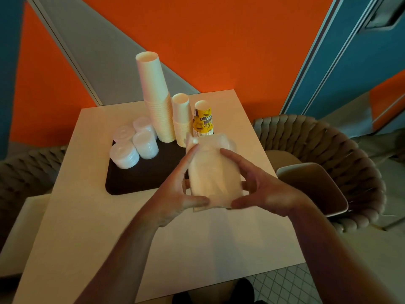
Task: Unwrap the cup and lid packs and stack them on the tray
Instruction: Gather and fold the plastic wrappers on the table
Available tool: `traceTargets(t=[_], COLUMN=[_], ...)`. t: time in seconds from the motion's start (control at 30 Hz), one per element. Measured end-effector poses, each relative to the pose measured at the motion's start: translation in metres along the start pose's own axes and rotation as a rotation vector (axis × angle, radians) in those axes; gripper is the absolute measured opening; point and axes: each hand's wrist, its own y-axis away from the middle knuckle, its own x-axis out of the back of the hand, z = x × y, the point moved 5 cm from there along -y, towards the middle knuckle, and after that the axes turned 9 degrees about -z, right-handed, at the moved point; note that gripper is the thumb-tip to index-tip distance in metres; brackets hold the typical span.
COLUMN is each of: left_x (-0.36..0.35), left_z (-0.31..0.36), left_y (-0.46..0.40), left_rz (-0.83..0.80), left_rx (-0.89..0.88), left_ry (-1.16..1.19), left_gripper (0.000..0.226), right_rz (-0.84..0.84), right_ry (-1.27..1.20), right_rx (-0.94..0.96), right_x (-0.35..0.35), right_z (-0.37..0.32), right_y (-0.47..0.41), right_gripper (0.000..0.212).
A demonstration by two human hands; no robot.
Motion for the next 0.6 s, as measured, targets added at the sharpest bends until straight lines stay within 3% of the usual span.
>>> traceTargets(t=[0.1,0.17,0.3,0.37,0.47,0.6], left_x=[-0.009,-0.015,-0.023,-0.025,-0.032,-0.048], left_z=[-0.002,-0.002,-0.004,-0.006,-0.009,-0.013], left_y=[-0.006,-0.012,-0.028,-0.037,-0.05,-0.067], left_rz=[-0.075,-0.088,0.004,0.086,0.12,0.0], left_rx=[-0.017,-0.038,-0.026,-0.011,-0.011,-0.014], left_ry=[0.002,0.042,0.207,0.186,0.059,-0.096], left_gripper=[0.116,0.108,0.069,0.061,0.074,0.1], right_rz=[0.18,0.26,0.191,0.17,0.222,0.305], right_ry=[-0.111,-0.088,0.014,0.025,-0.097,-0.113], right_rx=[0.076,0.116,0.103,0.096,0.098,0.097], right_x=[0.01,0.015,0.019,0.024,0.036,0.052], right_z=[0.002,0.005,0.006,0.008,0.016,0.03], right_y=[-0.001,0.0,0.006,0.01,0.017,0.03], right_gripper=[0.072,0.061,0.076,0.085,0.082,0.078])
